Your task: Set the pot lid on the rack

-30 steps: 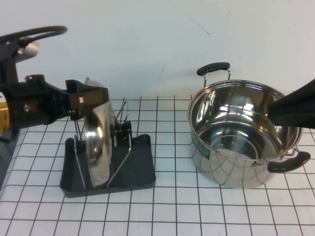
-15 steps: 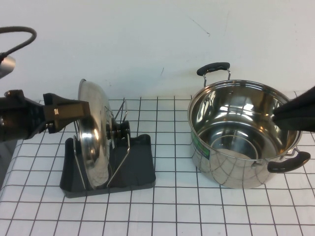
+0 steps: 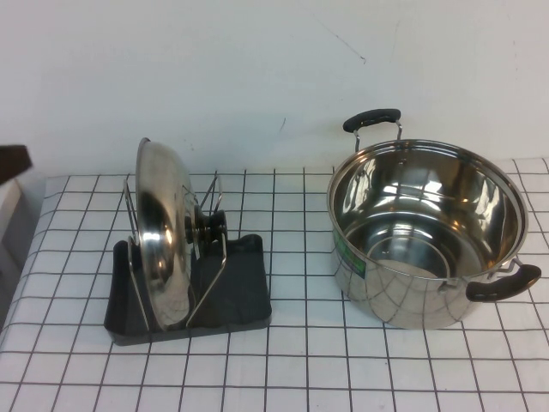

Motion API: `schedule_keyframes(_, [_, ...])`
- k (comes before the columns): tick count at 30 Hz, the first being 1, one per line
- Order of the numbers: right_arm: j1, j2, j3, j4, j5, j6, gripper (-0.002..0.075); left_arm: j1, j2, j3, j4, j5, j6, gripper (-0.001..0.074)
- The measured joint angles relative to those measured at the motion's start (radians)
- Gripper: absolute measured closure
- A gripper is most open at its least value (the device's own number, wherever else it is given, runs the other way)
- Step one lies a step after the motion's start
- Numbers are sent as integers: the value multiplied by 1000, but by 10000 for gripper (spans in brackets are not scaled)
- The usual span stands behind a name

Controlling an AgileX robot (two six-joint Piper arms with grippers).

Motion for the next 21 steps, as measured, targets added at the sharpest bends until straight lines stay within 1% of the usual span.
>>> schedule_keyframes(4, [0, -70, 2, 23, -83, 32, 727, 7, -107, 22, 0, 119, 91, 732])
schedule_keyframes(8, [0, -171, 48, -4, -149, 102, 727, 4, -235, 107, 0, 267, 160, 735])
schedule_keyframes(11, [0, -259, 127, -61, -206, 184, 727, -35, -333, 193, 0, 398, 211, 735])
schedule_keyframes(13, [0, -324, 199, -79, -241, 229, 727, -89, -397, 246, 0, 465, 247, 735])
schedule_keyframes(17, [0, -436, 362, -62, -296, 276, 727, -265, -501, 313, 0, 525, 333, 735])
schedule_keyframes(21, [0, -547, 537, 39, -363, 297, 727, -409, -580, 324, 0, 533, 373, 735])
